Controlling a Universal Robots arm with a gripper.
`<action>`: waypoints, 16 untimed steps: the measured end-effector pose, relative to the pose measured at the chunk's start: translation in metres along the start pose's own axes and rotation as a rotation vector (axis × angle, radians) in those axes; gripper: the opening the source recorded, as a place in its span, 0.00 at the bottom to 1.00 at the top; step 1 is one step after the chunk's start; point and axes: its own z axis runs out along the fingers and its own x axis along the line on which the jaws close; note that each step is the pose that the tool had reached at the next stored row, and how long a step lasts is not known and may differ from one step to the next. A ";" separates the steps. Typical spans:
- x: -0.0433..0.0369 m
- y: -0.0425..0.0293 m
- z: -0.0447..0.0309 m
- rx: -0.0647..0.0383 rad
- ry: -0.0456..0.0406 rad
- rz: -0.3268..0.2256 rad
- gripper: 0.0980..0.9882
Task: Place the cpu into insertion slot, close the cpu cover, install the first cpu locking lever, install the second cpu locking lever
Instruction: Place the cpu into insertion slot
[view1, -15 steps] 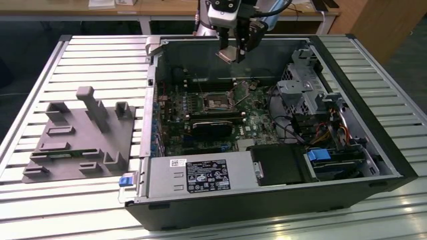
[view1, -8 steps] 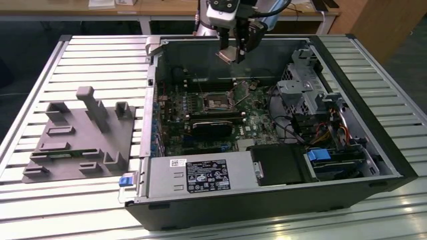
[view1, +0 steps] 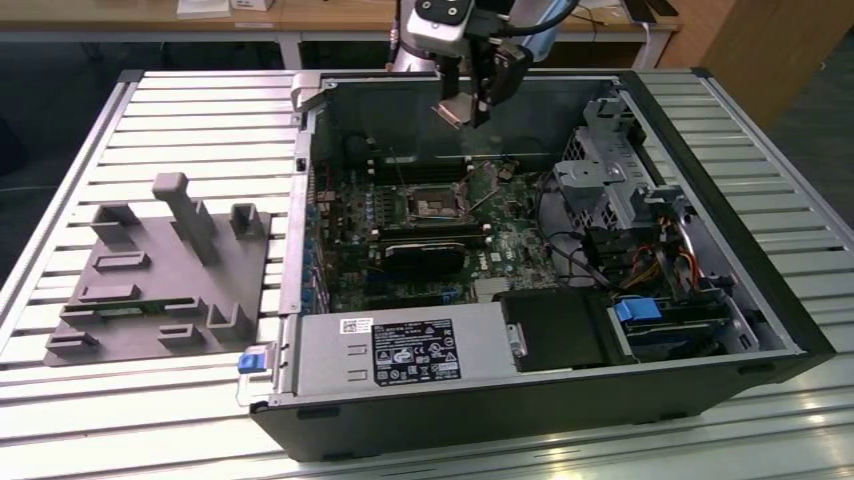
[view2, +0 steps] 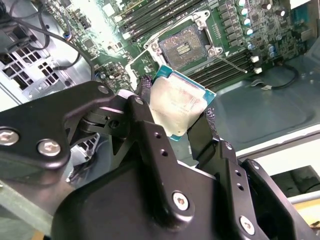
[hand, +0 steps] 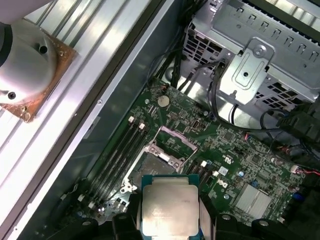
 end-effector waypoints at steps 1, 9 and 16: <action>0.0001 0.0000 0.0003 0.000 -0.0011 0.012 0.50; 0.0008 0.0003 0.0020 -0.002 -0.0094 0.107 0.50; 0.0009 0.0002 0.0036 -0.003 -0.0154 0.173 0.50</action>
